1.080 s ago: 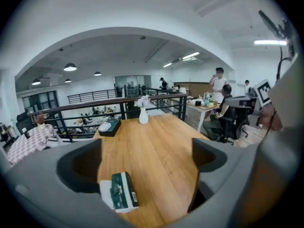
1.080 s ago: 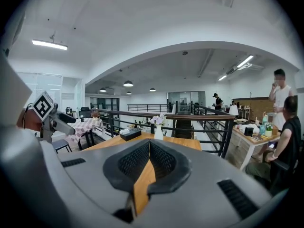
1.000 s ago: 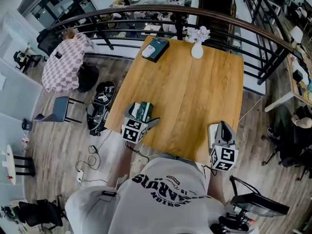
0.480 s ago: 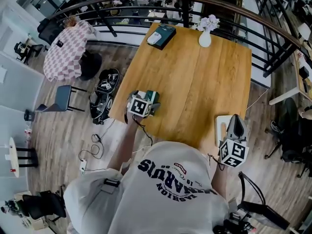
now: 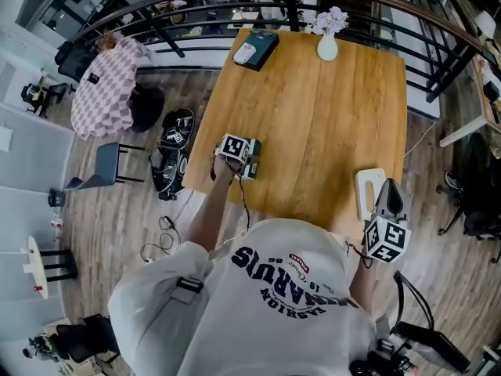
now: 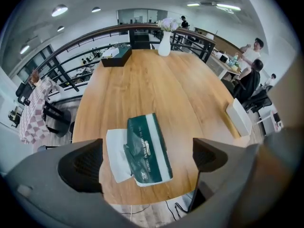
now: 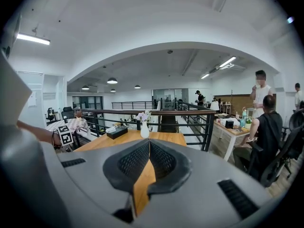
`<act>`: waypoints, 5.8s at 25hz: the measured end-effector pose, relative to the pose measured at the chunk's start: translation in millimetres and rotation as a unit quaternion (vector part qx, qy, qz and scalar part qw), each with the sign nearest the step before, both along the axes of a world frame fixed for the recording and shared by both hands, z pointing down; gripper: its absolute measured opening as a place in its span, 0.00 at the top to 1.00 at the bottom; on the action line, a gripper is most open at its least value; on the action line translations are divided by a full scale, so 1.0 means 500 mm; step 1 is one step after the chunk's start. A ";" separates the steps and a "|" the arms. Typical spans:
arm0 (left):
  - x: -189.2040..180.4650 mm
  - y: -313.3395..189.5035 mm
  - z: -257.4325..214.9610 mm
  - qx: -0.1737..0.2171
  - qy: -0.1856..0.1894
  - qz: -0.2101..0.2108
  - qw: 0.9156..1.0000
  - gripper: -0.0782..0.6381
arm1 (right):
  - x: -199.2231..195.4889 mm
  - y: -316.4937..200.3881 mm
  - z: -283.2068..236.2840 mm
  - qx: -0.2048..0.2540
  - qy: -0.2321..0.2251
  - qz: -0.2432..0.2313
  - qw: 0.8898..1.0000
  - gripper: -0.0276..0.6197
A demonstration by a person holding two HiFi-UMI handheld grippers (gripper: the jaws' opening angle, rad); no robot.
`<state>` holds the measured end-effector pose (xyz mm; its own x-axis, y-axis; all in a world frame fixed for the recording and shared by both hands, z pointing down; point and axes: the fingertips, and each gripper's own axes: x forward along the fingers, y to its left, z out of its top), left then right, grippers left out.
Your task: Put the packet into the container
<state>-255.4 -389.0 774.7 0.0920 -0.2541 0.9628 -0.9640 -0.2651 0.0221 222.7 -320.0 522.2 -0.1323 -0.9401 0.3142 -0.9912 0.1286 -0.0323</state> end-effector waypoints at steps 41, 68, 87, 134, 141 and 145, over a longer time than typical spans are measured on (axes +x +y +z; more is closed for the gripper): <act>0.000 0.018 0.241 -0.099 -0.034 -0.020 0.994 0.45 | 0.066 0.079 0.067 -0.060 -0.002 0.057 0.997 0.95; 0.021 0.042 0.017 -0.099 -0.056 0.046 0.992 0.45 | 0.062 0.052 0.115 -0.089 -0.016 0.043 0.995 0.94; 0.036 0.054 -0.375 -0.037 -0.044 0.060 0.997 0.45 | 0.079 0.029 0.135 -0.106 -0.011 0.037 0.994 0.94; 0.455 0.013 -0.331 0.020 -0.090 0.579 0.810 0.45 | 0.160 0.192 0.180 -0.132 -0.015 0.145 0.980 0.94; 0.544 0.028 -0.331 0.012 -0.094 0.632 0.769 0.45 | 0.206 0.274 0.179 -0.131 -0.025 0.197 0.971 0.94; 0.593 0.033 -0.326 0.019 -0.095 0.678 0.728 0.45 | 0.227 0.311 0.180 -0.132 -0.026 0.224 0.965 0.94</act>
